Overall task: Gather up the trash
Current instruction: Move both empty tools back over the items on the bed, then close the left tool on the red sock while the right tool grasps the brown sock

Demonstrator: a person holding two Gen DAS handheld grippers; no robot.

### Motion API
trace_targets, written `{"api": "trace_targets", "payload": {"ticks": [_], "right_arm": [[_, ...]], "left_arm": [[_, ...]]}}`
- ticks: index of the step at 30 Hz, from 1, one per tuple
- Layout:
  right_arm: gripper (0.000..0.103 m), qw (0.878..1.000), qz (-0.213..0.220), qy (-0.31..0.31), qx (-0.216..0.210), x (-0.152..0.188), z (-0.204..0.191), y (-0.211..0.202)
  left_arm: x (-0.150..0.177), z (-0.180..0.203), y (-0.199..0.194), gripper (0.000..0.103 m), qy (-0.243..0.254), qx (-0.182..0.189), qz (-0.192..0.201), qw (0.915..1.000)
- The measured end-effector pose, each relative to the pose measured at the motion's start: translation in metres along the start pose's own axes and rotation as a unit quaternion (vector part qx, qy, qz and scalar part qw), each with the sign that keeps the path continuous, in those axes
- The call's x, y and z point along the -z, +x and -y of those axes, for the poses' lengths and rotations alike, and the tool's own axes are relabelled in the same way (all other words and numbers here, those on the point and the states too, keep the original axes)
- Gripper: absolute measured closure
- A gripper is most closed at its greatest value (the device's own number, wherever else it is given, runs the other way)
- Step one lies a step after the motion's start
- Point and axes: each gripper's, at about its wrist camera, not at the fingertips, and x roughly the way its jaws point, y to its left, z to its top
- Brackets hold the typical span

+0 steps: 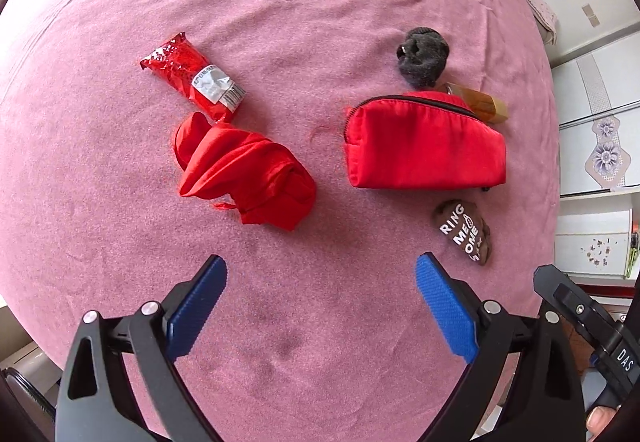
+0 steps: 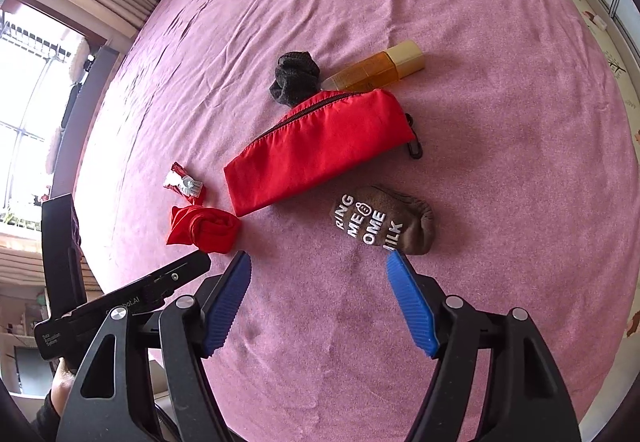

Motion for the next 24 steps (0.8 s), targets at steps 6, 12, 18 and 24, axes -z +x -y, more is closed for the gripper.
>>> {"api": "trace_targets", "payload": {"ticks": [6, 12, 18, 24], "right_arm": [[0.034, 1.000, -0.012, -0.006, 0.004, -0.009, -0.005, 0.019], [0.034, 1.000, -0.023, 0.009, 0.006, -0.013, 0.002, 0.036], [0.034, 0.999, -0.027, 0.017, 0.017, -0.009, 0.011, 0.040], [0.034, 0.999, -0.032, 0.023, 0.034, -0.011, 0.019, 0.045]], "left_arm": [[-0.021, -0.031, 0.023, 0.008, -0.043, -0.005, -0.011, 0.9990], [-0.041, -0.053, 0.052, 0.008, -0.065, -0.024, -0.026, 0.9973], [-0.054, -0.056, 0.066, 0.019, -0.073, -0.029, -0.032, 0.9964], [-0.061, -0.046, 0.057, 0.059, -0.057, -0.030, -0.006, 0.9979]]}}
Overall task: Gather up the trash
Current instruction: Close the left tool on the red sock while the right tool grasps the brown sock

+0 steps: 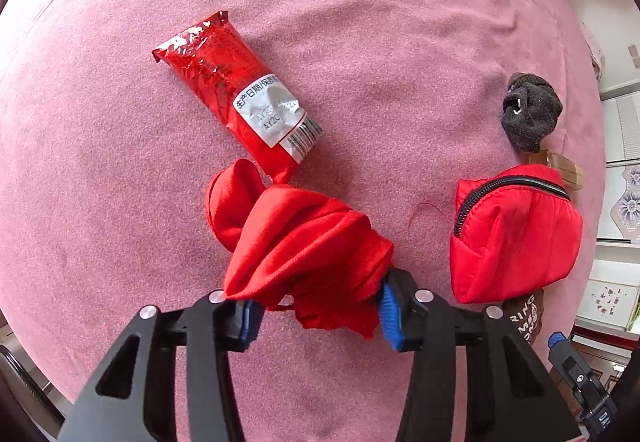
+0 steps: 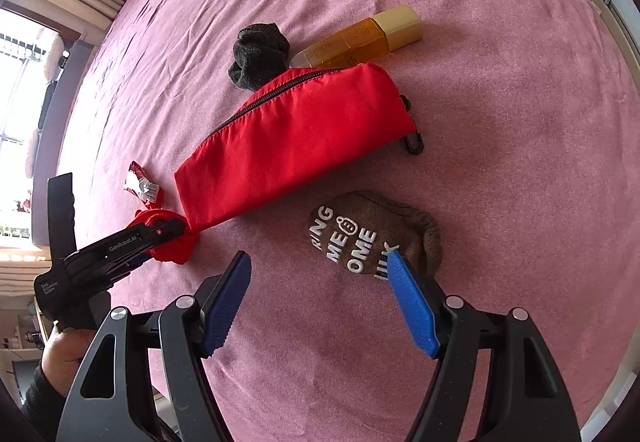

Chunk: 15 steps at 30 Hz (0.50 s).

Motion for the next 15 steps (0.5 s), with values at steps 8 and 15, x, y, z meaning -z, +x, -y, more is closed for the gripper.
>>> {"api": "trace_targets", "payload": {"ticks": [8, 15], "right_arm": [[0.030, 0.999, -0.002, -0.007, 0.040, -0.007, 0.011, 0.013], [0.030, 0.999, -0.021, -0.002, 0.043, -0.004, 0.018, 0.037]], "left_arm": [[0.025, 0.018, -0.011, 0.063, 0.041, 0.055, -0.011, 0.9976], [0.042, 0.041, -0.012, 0.064, 0.092, 0.090, -0.033, 0.9911]]}}
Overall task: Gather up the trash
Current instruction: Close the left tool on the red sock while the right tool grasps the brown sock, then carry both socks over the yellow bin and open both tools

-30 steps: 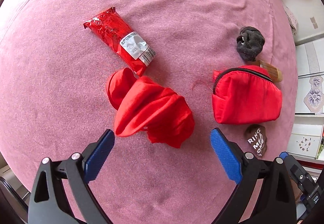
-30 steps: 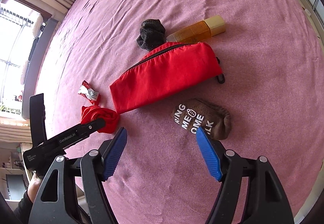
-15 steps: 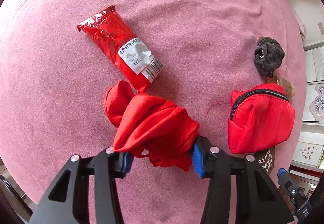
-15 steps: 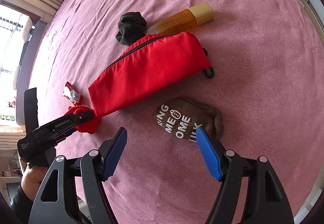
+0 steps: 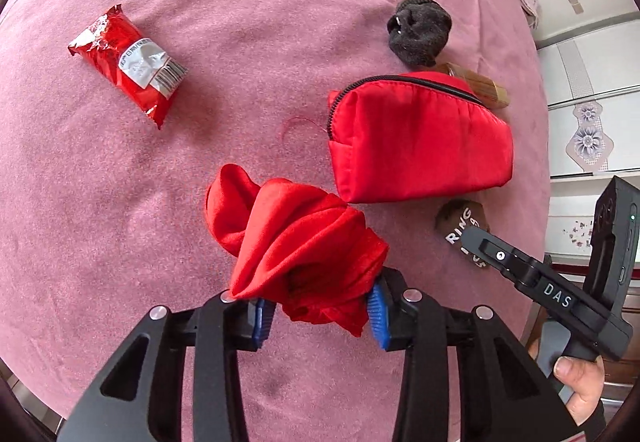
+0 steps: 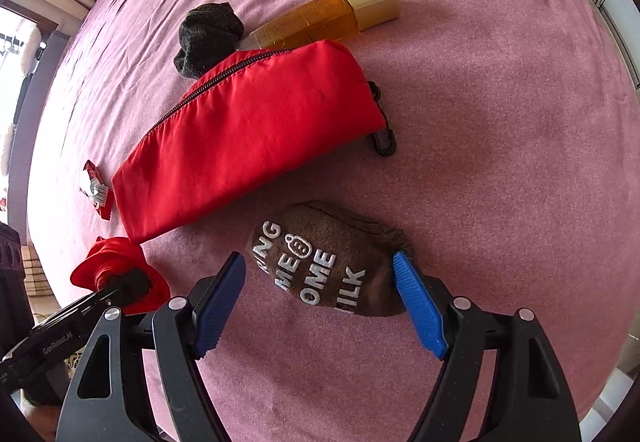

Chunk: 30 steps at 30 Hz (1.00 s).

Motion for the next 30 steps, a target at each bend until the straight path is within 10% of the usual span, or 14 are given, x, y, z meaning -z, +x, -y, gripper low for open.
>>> {"api": "trace_targets", "payload": {"ticks": [8, 30], "right_arm": [[0.093, 1.000, -0.006, 0.020, -0.005, 0.002, 0.017, -0.004], [0.093, 0.986, 0.106, 0.086, -0.096, 0.087, 0.097, -0.154]], "left_arm": [[0.006, 0.035, 0.002, 0.064, 0.049, 0.005, -0.009, 0.9987], [0.075, 0.209, -0.029, 0.064, 0.211, 0.050, -0.002, 0.9763]]}}
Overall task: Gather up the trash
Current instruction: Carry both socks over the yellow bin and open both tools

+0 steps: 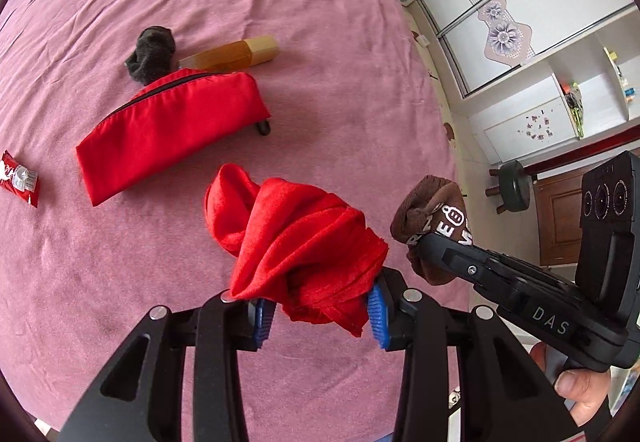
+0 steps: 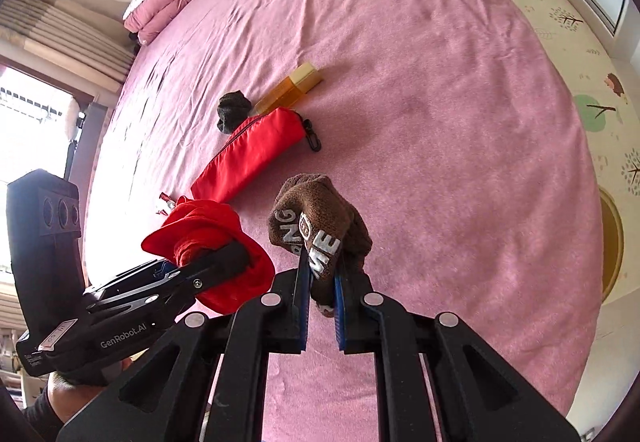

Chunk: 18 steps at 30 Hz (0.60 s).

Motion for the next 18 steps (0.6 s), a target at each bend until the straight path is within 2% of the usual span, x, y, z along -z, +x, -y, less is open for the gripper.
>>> {"api": "trace_targets", "payload": {"ticks": [9, 18], "right_arm": [[0.093, 0.997, 0.045, 0.058, 0.023, 0.024, 0.085, -0.067], [0.093, 0.987, 0.083, 0.128, 0.041, 0.048, 0.176, -0.121]], "left_arm": [[0.014, 0.099, 0.024, 0.064, 0.076, 0.019, -0.024, 0.9967], [0.028, 0.200, 0.070, 0.064, 0.157, 0.036, -0.062, 0.9851]]}}
